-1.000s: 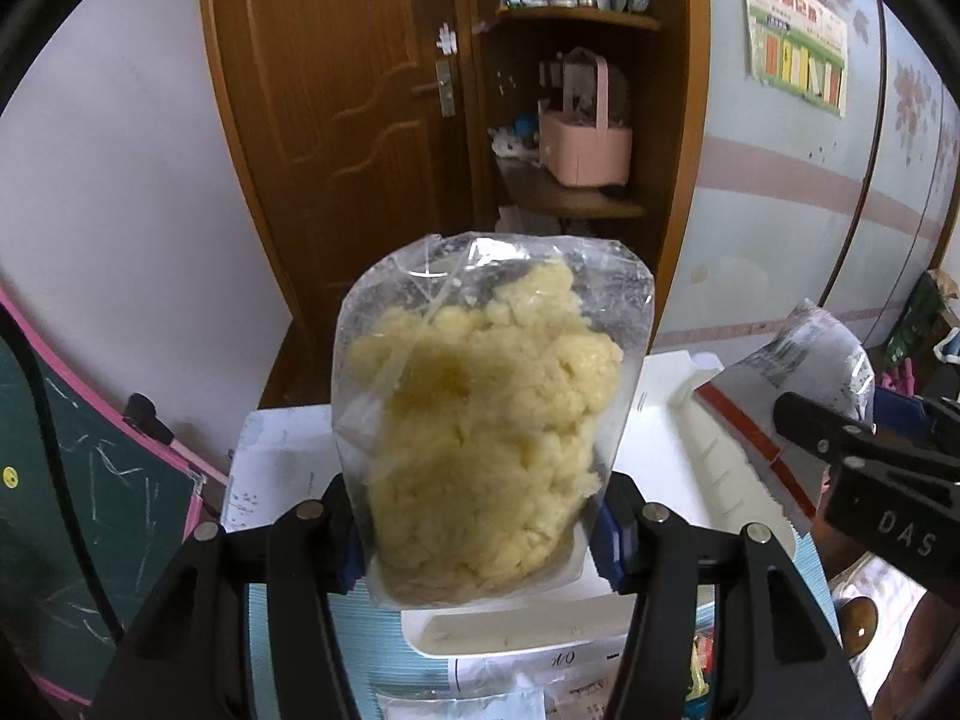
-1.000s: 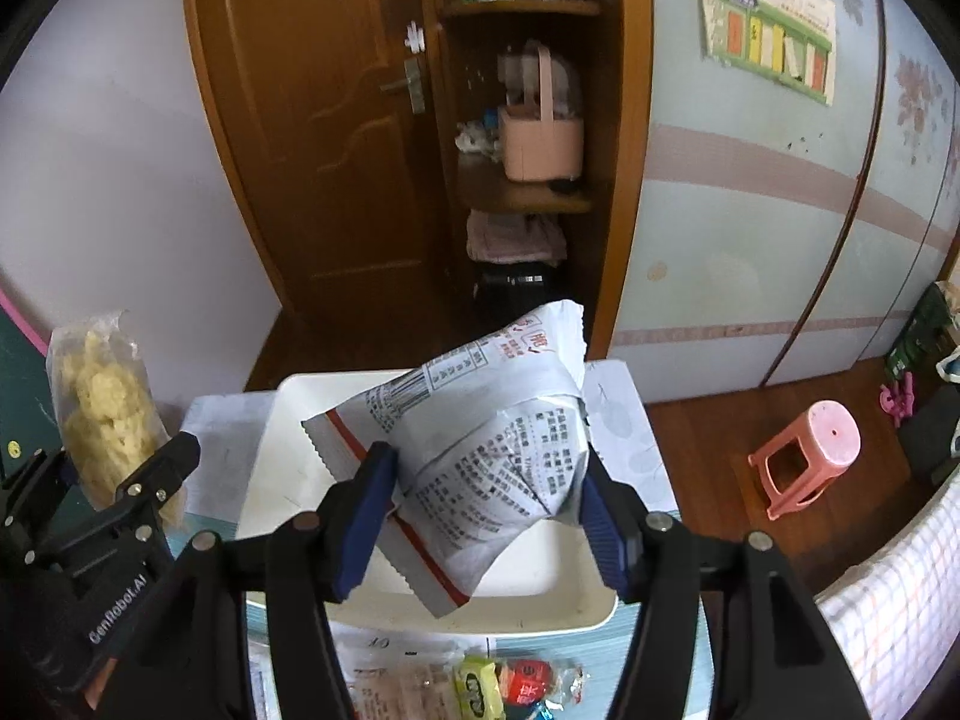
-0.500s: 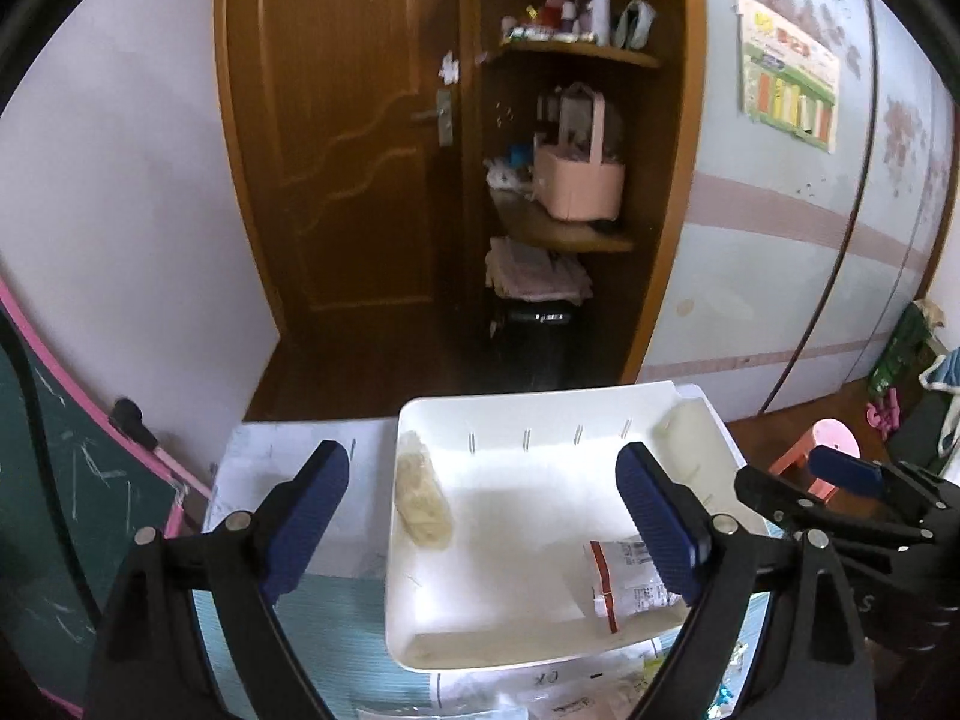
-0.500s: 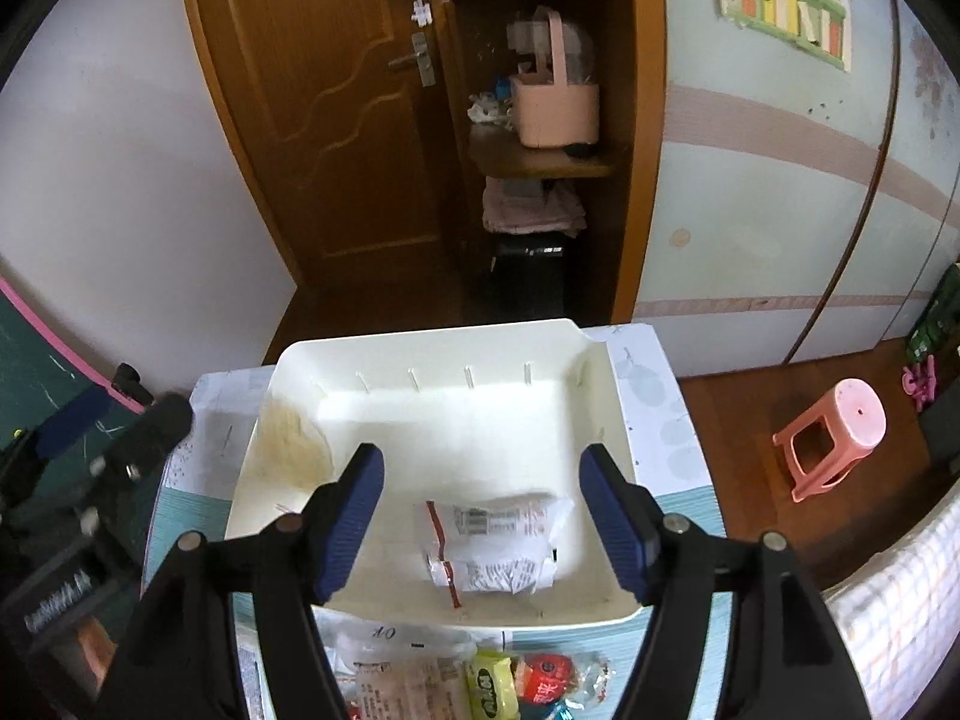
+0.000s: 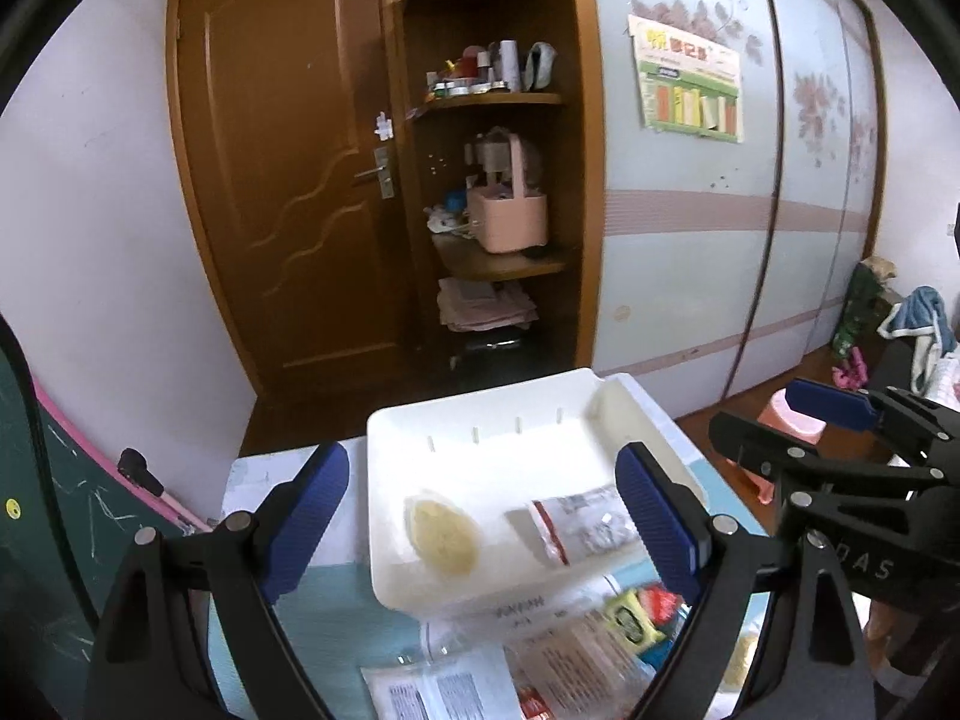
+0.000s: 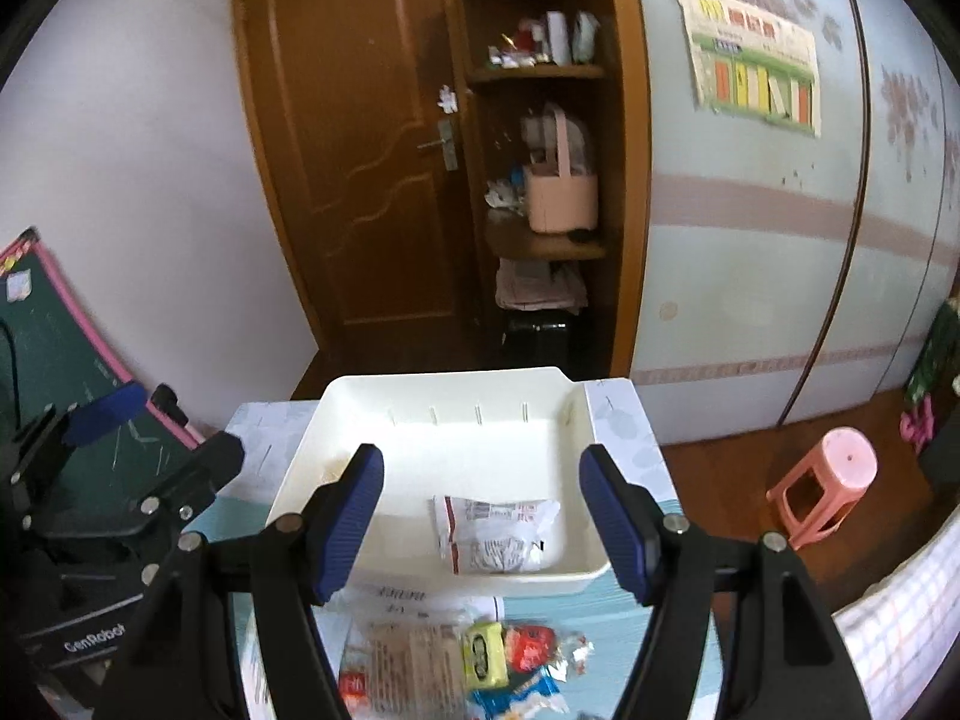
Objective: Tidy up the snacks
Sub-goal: 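Withdraw both grippers from the bin back toward the snacks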
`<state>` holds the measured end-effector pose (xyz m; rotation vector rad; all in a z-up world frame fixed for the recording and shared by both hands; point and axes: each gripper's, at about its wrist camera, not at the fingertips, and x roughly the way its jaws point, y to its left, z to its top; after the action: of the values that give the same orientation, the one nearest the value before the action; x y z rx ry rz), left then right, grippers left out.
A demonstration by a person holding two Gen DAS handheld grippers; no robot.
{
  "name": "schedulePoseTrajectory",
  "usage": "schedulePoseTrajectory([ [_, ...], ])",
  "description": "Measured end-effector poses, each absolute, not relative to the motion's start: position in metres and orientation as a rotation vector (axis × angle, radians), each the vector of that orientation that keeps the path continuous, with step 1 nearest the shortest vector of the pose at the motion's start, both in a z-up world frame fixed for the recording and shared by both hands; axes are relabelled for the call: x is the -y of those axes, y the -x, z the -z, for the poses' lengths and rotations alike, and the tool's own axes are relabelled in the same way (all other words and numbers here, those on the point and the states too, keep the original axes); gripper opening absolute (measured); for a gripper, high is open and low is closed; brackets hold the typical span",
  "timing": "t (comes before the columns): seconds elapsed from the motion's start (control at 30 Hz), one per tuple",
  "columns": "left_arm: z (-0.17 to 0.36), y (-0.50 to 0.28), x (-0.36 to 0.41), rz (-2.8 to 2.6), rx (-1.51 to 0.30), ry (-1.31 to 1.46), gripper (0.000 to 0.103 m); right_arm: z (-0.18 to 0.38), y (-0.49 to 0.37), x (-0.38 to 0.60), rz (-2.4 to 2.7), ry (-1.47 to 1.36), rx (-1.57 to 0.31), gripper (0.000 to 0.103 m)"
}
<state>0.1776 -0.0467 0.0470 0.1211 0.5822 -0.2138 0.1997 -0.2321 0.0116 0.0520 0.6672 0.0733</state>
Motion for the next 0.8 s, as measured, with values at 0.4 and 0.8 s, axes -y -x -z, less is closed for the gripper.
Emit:
schedulePoseTrajectory([
  [0.4, -0.043, -0.120, 0.014, 0.208, -0.692, -0.033, 0.090, -0.014, -0.135, 0.247, -0.098, -0.065, -0.752, 0.068],
  [0.8, -0.015, -0.036, -0.028, 0.173, -0.716, -0.050, 0.095, 0.003, -0.057, 0.248, -0.058, -0.011, -0.735, 0.068],
])
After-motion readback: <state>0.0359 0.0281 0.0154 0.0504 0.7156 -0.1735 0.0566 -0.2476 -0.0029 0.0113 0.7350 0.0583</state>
